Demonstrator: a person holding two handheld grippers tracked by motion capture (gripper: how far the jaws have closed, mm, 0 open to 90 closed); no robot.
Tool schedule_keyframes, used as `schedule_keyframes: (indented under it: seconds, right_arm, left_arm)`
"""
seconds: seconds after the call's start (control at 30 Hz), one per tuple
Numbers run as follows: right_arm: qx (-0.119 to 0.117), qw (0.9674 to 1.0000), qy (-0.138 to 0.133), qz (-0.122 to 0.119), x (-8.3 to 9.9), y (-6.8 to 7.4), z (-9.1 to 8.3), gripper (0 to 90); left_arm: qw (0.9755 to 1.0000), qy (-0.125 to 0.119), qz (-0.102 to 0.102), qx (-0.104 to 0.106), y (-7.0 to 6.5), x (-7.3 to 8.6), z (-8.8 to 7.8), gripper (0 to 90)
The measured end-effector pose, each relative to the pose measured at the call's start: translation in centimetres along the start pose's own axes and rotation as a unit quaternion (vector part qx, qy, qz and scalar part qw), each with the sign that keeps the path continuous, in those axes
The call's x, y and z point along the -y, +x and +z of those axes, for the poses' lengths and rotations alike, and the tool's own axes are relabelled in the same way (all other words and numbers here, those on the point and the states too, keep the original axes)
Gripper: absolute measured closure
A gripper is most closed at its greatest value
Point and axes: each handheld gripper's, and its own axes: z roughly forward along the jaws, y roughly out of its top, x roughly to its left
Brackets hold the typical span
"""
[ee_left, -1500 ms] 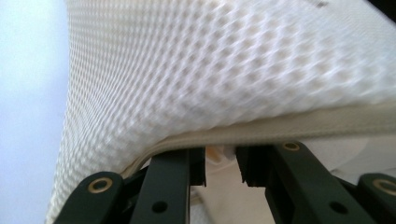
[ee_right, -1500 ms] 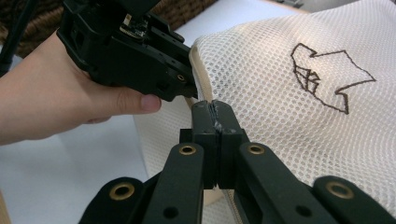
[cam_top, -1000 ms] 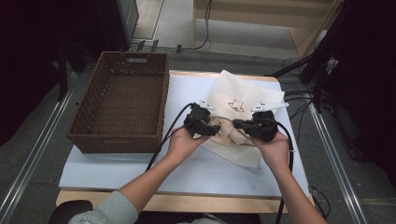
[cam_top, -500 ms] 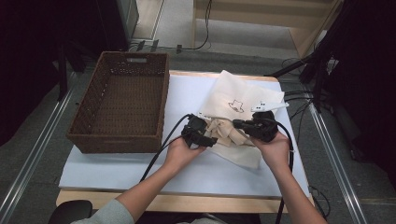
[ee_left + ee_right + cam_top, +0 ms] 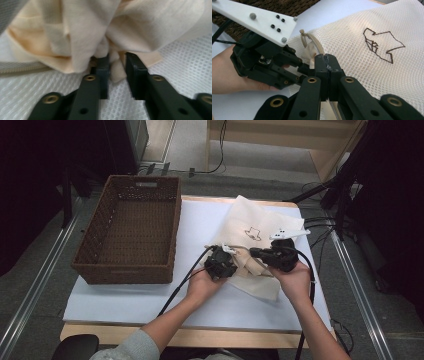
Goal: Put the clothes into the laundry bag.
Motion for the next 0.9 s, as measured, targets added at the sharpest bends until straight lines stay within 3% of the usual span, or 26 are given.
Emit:
schedule_keyframes:
  seconds: [0.1, 0.2, 0.3, 0.4, 0.6, 0.73, 0.83, 0.9]
  right_arm:
    - [-0.001, 1.0, 0.002, 0.002, 0.0, 0.0, 0.0, 90.0]
    - [-0.001, 1.0, 0.002, 0.003, 0.0, 0.0, 0.0, 90.0]
    - [-0.003, 1.0, 0.002, 0.004, 0.0, 0.0, 0.0, 90.0]
    - [-0.005, 1.0, 0.002, 0.004, 0.0, 0.1, 0.0, 90.0]
    - [-0.012, 0.9999, -0.005, 0.007, -0.2, 0.1, -0.5, 90.0]
    - [-0.018, 0.9997, -0.01, 0.009, -0.2, -0.1, -1.0, 90.0]
    - [-0.02, 0.9996, -0.013, 0.011, -0.2, -0.2, -1.2, 90.0]
    - [-0.021, 0.9996, -0.011, 0.016, -0.2, -0.3, -1.2, 90.0]
  left_arm:
    - [1.0, 0.006, 0.004, 0.001, 0.0, -0.3, 0.0, 83.7]
    - [0.9995, -0.011, -0.023, 0.017, 0.4, -0.7, -0.4, 85.1]
    - [0.9988, -0.029, -0.031, 0.025, 0.4, -1.4, -1.1, 85.1]
    - [0.998, -0.051, -0.03, 0.02, 0.2, -2.5, -1.6, 85.1]
    - [0.9938, -0.099, -0.047, 0.021, -0.1, -4.4, -1.7, 85.1]
    - [0.9911, -0.125, -0.044, 0.006, -0.4, -5.0, -1.5, 85.0]
    - [0.9893, -0.137, -0.05, 0.0, -0.2, -5.5, -0.9, 85.0]
    - [0.9895, -0.132, -0.059, -0.001, 0.1, -5.6, -0.2, 84.9]
